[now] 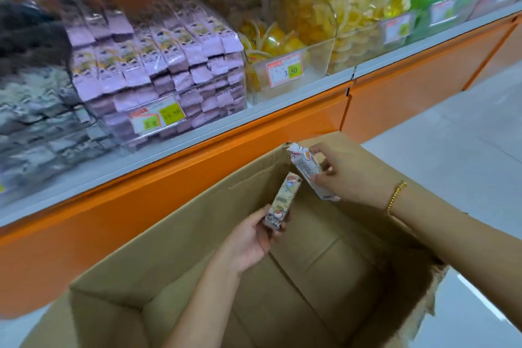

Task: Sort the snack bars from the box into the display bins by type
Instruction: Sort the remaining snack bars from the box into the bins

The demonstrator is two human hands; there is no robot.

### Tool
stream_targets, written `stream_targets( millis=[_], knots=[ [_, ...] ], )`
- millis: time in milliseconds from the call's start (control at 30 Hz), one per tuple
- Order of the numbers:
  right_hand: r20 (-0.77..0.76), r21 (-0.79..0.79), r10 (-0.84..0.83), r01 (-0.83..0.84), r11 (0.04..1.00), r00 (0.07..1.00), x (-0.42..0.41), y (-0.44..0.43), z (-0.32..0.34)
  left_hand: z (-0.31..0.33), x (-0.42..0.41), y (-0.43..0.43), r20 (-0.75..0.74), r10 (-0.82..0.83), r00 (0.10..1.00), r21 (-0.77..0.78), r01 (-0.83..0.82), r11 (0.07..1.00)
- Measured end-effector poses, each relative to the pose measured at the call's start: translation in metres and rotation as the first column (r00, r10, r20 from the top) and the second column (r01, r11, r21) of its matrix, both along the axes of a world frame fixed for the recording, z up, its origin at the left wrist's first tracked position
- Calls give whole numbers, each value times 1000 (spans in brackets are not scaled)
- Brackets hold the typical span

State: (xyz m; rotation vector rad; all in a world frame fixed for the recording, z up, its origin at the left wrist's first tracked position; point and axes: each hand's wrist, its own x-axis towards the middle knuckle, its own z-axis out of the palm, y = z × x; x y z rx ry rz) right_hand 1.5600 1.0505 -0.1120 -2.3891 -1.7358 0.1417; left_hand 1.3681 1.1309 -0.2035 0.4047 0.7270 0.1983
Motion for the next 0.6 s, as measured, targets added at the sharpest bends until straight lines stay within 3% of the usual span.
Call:
stream_targets(
  millis=[167, 267, 467, 600],
  knots=[
    [-173, 63, -104, 117, 991, 979, -41, -2, 32, 51, -26, -11, 194, 125, 973, 151, -156, 976],
    [-321, 150, -58, 111, 982, 945, -74, 0, 55, 79, -40, -15, 242, 112, 964, 256, -175, 951],
    [-339, 330, 91, 27, 944, 936, -126, 26, 85, 127, -74, -11, 228, 177, 957, 484, -269, 833],
    [-250, 276, 263, -192, 942, 932, -160, 50, 96, 153, -105, 11, 252, 235, 939, 564, -340, 753]
  ],
)
